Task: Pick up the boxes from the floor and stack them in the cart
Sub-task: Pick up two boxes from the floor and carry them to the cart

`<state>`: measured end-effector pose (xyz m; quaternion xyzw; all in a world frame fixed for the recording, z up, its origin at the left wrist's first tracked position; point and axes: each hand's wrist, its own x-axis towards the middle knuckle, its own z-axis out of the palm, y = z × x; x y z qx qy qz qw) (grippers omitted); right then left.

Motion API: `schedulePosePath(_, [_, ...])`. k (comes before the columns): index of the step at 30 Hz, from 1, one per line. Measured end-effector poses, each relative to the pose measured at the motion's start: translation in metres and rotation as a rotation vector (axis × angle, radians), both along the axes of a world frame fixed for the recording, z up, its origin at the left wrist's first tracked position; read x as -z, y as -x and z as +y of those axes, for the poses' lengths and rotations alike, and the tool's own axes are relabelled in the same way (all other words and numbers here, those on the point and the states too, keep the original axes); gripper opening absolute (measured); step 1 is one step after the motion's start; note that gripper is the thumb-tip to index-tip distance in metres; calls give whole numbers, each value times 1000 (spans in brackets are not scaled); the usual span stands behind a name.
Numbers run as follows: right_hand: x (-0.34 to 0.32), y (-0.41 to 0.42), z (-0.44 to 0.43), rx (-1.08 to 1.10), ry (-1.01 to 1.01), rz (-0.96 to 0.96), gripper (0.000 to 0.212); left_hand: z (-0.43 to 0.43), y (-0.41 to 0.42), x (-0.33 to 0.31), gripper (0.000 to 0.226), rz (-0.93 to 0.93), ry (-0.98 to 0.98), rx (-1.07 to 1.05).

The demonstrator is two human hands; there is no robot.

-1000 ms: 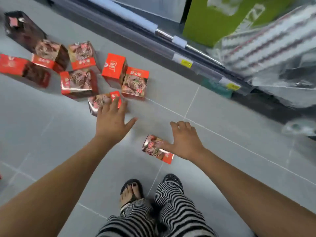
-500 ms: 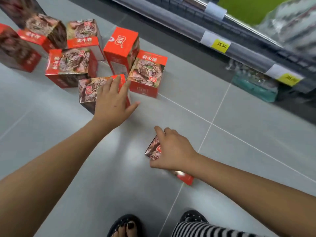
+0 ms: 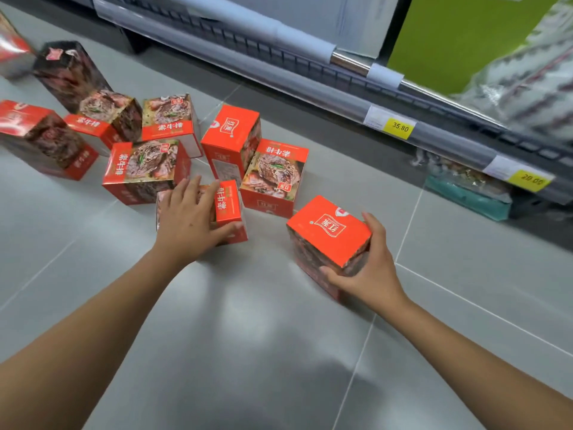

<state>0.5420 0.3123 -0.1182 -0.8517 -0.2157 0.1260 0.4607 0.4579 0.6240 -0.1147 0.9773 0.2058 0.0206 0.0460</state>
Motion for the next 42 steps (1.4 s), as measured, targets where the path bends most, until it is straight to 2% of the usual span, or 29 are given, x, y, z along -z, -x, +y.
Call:
schedulePosePath(3, [16,6,-9,54,-44,54,113,21,-3,-1,112,119,-16,29])
schedulePosePath(6, [27,8,-9,73,-99,71,116,32,-7,-3,115,205,14,42])
schedulePosePath(11, [30,8,-8,70,-134,75,121,24,-3,-2,105,111,23,13])
schedulePosePath(14, [33,10,-10,80,-172,91,127,23,8,-3,105,122,78,-44])
schedulePosePath(21, [46,16,-7,115,-204,85,125,21,36,-5,116,147,62,27])
schedulePosePath(24, [48,17,-6,125,-217,69,123,34,52,-7,124,152,116,39])
schedulePosePath(26, [48,17,-4,124,-224,54,123,41,66,-3,127,71,212,36])
schedulePosePath(28, [50,18,-1,131,-224,48,124,41,71,-1,122,19,312,3])
schedulePosePath(30, [50,18,4,130,-229,45,123,38,67,-6,112,30,295,-5])
schedulePosePath(37, [48,16,8,125,-232,58,121,23,18,-70,90,187,-118,157])
schedulePosePath(40, [46,16,8,123,-240,59,121,6,-7,-67,80,145,-73,207])
schedulePosePath(42, [44,16,7,121,-238,69,120,-1,-16,-55,82,95,12,197])
